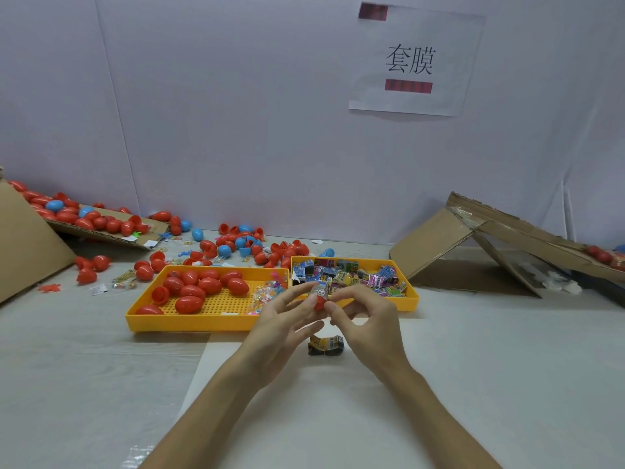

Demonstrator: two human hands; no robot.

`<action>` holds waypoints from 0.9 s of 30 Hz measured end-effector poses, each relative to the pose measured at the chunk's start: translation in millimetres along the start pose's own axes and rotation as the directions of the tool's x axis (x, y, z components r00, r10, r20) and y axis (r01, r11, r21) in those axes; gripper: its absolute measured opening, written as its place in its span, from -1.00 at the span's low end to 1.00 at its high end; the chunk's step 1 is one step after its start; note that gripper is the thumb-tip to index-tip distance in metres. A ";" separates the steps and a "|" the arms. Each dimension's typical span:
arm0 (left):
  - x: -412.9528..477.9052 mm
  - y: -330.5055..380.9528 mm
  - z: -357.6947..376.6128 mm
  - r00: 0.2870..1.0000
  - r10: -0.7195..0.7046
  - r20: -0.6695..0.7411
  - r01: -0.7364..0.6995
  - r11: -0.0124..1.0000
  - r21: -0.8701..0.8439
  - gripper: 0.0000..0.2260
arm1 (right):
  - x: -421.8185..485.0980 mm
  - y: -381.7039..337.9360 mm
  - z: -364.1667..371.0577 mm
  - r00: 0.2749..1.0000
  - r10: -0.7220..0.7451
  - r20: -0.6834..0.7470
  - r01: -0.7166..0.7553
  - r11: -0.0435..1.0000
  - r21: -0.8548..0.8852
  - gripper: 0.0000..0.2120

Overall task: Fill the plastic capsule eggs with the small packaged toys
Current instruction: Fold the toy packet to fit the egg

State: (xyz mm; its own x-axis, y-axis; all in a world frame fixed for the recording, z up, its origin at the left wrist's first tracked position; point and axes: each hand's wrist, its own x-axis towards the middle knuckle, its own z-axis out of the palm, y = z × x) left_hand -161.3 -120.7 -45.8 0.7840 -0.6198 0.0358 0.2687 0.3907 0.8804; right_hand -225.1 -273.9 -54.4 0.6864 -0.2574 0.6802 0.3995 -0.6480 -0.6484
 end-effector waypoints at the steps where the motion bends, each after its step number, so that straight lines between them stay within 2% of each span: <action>1: 0.1 -0.1 0.0 1.000 -0.002 -0.002 0.002 1.000 -0.004 -0.60 | 0.2 0.4 -0.1 1.000 -0.010 -0.003 0.010 1.000 -0.016 -0.92; 5: 0.8 -1.5 -1.1 1.000 0.013 -0.017 -0.013 1.000 0.008 -0.55 | -0.6 2.3 1.1 0.993 -0.121 -0.004 0.120 0.988 -0.101 -0.99; 7: 1.4 -2.8 -1.4 0.999 0.031 -0.029 -0.029 0.998 0.046 -0.53 | -1.1 3.8 1.9 0.988 -0.154 0.007 0.153 0.978 -0.144 -0.94; 13: 2.5 -6.9 -2.3 0.997 0.063 -0.049 -0.057 0.990 0.127 -0.63 | -1.5 6.4 3.1 0.989 -0.140 0.042 0.145 0.977 -0.158 -0.87; 17: 3.4 -9.0 -2.9 0.994 0.090 -0.058 -0.079 0.983 0.167 -0.56 | -2.0 7.3 4.3 0.985 -0.160 0.059 0.167 0.973 -0.159 -0.88; 23: 3.9 -9.3 -3.5 0.994 0.091 -0.053 -0.081 0.982 0.172 -0.61 | -3.0 6.0 5.8 0.992 -0.112 0.063 0.119 0.986 -0.114 -0.86; 27: 5.3 -9.4 -5.4 0.994 0.086 -0.072 -0.078 0.990 0.114 -0.62 | -0.3 -0.6 5.7 0.999 0.046 0.001 -0.046 0.997 0.060 -0.88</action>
State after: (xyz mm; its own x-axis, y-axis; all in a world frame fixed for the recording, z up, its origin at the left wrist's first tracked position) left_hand -156.6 -124.0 -56.4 0.8425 -0.5332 0.0773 0.1416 0.3576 0.9231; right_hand -222.1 -269.4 -56.2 0.7045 -0.2864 0.6493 0.4032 -0.5914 -0.6984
